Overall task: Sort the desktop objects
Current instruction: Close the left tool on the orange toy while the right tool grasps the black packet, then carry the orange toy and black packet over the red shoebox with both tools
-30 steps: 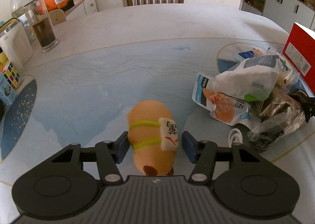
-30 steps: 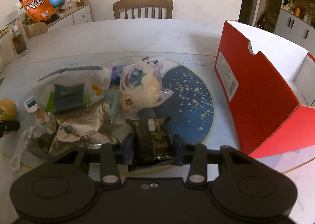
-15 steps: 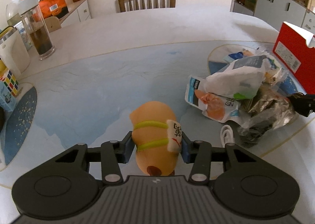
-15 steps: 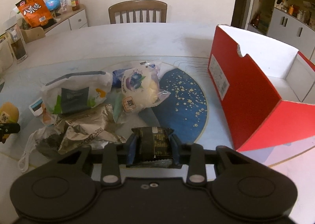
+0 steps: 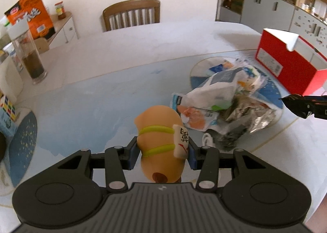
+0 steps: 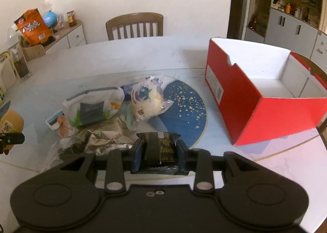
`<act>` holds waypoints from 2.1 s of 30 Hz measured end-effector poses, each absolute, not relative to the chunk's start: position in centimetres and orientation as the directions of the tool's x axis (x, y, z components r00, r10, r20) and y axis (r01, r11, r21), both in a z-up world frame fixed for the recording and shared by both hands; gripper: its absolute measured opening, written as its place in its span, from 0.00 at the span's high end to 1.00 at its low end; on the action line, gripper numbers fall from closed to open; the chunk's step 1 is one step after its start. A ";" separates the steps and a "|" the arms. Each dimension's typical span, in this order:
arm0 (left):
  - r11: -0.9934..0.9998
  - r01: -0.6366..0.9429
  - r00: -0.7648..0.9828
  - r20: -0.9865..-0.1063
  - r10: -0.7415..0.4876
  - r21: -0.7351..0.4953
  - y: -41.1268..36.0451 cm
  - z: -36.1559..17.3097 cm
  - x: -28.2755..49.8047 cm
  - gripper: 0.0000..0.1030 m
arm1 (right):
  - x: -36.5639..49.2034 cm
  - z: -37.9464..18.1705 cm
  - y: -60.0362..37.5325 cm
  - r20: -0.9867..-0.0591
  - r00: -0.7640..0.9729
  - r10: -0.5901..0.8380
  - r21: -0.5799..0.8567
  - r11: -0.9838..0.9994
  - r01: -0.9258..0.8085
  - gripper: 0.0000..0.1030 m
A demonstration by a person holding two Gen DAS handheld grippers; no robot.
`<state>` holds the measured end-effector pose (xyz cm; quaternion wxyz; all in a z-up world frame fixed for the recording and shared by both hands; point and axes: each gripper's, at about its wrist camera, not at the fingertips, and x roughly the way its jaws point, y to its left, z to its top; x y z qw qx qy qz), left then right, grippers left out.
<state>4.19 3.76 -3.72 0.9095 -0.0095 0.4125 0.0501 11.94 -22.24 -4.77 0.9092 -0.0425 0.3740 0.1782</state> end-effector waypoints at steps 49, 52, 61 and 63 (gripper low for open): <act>0.973 0.232 0.709 -0.685 -0.167 0.003 -18.2 6.5 16.3 0.55 | 18.2 4.1 -37.2 -0.579 0.738 0.345 0.105 0.930 -0.352 0.67; 0.968 0.249 0.696 -0.696 -0.178 0.002 -20.0 6.2 18.1 0.55 | 19.6 3.9 -38.8 -0.576 0.740 0.347 0.110 0.930 -0.351 0.67; 0.955 0.295 0.657 -0.725 -0.205 -0.003 -25.2 4.5 23.0 0.55 | 23.4 2.7 -42.3 -0.584 0.736 0.341 0.109 0.932 -0.346 0.67; 0.953 0.302 0.648 -0.734 -0.204 0.002 -26.2 4.1 24.0 0.55 | 24.4 2.3 -42.9 -0.588 0.734 0.339 0.107 0.933 -0.345 0.67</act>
